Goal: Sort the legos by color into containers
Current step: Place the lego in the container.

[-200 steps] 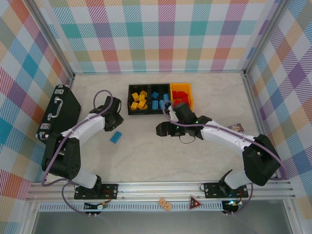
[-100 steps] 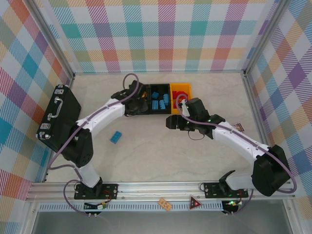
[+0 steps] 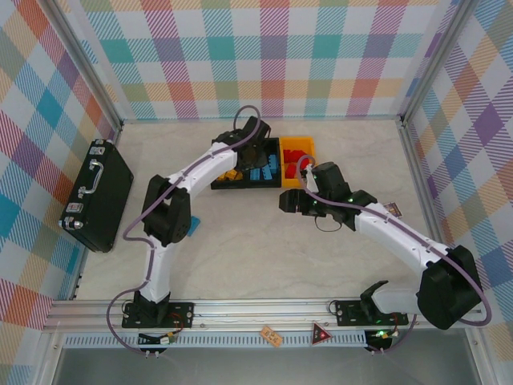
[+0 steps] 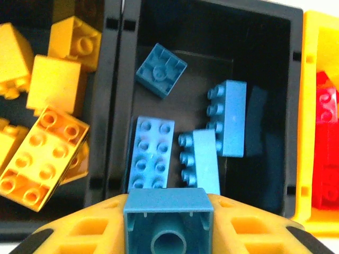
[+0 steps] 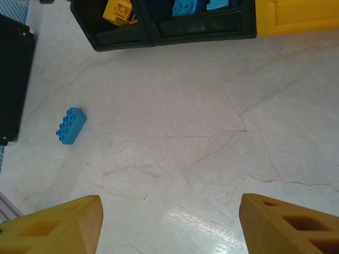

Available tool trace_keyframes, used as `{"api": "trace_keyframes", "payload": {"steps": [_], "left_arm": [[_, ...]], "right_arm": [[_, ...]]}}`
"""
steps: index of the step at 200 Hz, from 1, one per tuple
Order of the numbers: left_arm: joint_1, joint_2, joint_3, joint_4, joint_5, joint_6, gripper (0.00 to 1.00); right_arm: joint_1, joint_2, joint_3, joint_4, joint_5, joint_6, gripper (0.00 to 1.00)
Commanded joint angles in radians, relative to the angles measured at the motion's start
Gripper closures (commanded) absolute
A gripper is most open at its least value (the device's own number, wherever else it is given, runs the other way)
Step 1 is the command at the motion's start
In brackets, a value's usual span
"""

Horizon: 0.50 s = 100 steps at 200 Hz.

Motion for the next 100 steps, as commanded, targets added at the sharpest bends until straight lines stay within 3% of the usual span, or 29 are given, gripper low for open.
{"api": "trace_keyframes", "payload": {"steps": [1, 100], "left_arm": [[-0.007, 0.064, 0.107, -0.057, -0.035, 0.034, 0.65], [-0.005, 0.335, 0.503, -0.122, -0.080, 0.104, 0.62]], "right_arm": [[-0.018, -0.016, -0.007, -0.016, 0.016, 0.011, 0.31], [-0.046, -0.011, 0.007, -0.036, 0.014, 0.006, 0.31]]}}
